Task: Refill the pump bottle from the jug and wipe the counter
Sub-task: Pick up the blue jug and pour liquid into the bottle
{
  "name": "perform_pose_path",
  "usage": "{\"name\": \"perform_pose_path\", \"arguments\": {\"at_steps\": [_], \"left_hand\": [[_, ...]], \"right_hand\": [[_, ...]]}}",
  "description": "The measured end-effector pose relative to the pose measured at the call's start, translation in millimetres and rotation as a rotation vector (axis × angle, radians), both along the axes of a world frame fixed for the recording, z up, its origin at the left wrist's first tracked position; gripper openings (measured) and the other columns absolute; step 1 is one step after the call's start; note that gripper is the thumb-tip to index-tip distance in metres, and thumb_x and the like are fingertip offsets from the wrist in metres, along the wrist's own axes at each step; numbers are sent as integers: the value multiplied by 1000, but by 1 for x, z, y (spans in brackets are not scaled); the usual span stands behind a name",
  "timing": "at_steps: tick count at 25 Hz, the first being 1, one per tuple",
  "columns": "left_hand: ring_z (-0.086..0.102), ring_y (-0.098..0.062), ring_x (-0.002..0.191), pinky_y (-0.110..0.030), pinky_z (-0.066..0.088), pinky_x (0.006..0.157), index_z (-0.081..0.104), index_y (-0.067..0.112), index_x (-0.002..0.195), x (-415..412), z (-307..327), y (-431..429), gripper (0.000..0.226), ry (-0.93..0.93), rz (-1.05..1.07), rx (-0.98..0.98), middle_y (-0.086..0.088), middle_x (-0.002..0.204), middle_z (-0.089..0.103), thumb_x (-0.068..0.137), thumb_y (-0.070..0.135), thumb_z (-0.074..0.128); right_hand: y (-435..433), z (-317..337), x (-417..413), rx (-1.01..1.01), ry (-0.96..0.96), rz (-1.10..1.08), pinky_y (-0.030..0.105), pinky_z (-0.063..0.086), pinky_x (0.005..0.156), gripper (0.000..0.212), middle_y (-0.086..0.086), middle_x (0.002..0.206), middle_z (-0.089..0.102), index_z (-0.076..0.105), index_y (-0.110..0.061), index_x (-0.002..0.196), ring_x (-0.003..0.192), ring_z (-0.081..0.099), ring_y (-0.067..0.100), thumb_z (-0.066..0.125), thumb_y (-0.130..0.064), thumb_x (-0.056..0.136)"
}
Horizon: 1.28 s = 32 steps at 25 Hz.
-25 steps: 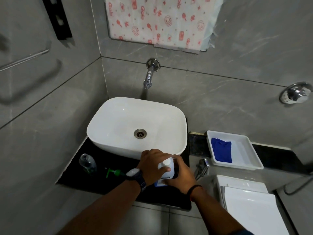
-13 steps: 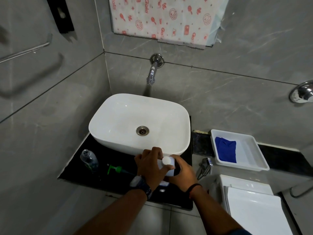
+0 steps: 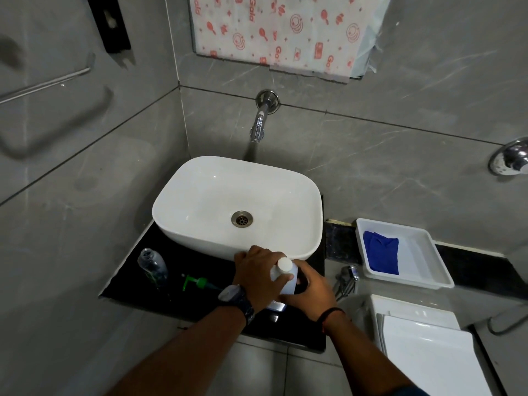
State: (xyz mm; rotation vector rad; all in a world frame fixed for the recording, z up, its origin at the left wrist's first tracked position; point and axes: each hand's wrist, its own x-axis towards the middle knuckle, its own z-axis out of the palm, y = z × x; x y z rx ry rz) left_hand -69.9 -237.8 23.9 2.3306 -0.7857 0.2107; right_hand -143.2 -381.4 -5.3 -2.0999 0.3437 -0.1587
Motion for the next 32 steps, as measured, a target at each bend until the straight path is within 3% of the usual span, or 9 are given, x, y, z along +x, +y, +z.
{"name": "perform_pose_path", "arguments": {"at_steps": [4,8,12,16,19,21,23,28,32], "left_hand": [[59,-21,89,-38,44,77,66,27,90,7,6,3,33,2,166,-270,5,90,67,63,45,68],[54,-30,97,-42,43,82,68,25,94,14,-23,44,29,193,318,-13,-3,99,62,66,31,73],[56,-26,100,-40,44,86,66,27,99,11,-61,80,29,305,251,262,0,105,66,72,36,69],[59,-24,87,-37,49,69,62,22,76,12,-84,91,13,338,163,294,0,85,67,73,34,65],[58,-27,88,-37,50,71,61,19,78,11,-100,93,11,428,137,276,-3,87,66,76,30,65],[54,-28,98,-38,49,80,63,21,95,11,-107,97,24,478,152,267,-4,103,66,75,31,69],[48,-27,105,-37,46,86,58,22,112,9,-109,102,58,524,197,209,-2,114,58,61,40,80],[52,-31,83,-43,49,70,49,16,84,10,-92,128,75,360,604,-111,-7,87,53,34,58,86],[49,-42,101,-51,45,83,48,5,102,33,-81,152,91,267,950,-258,-25,105,53,33,48,91]], "right_hand": [[-2,0,0,-17,20,8,28,53,80,71,-16,107,65,55,-43,112,98,60,5,86,-44,48],[-1,-4,-1,-49,19,6,24,52,76,72,-22,103,64,52,-48,110,93,60,-2,87,-44,47],[-3,-12,-2,-72,30,21,30,54,76,74,-22,105,63,48,-49,113,93,60,-2,84,-45,49],[-5,-20,-3,-90,42,47,30,54,80,75,-23,109,62,43,-51,116,98,58,-3,83,-43,54],[-4,-26,-2,-102,51,55,32,54,83,76,-22,111,62,42,-49,120,101,58,-2,82,-43,56],[-4,-27,-3,-108,49,57,34,54,84,76,-21,112,61,41,-47,122,101,58,-1,81,-42,57],[-5,-29,-3,-113,52,59,34,54,84,77,-21,112,61,41,-48,122,101,57,-2,81,-41,57],[-4,-30,0,-124,66,54,31,54,82,78,-21,110,62,41,-48,121,100,58,-4,80,-40,55],[-1,-30,1,-115,77,42,18,50,78,77,-26,108,60,40,-52,118,99,56,-10,80,-39,54]]}}
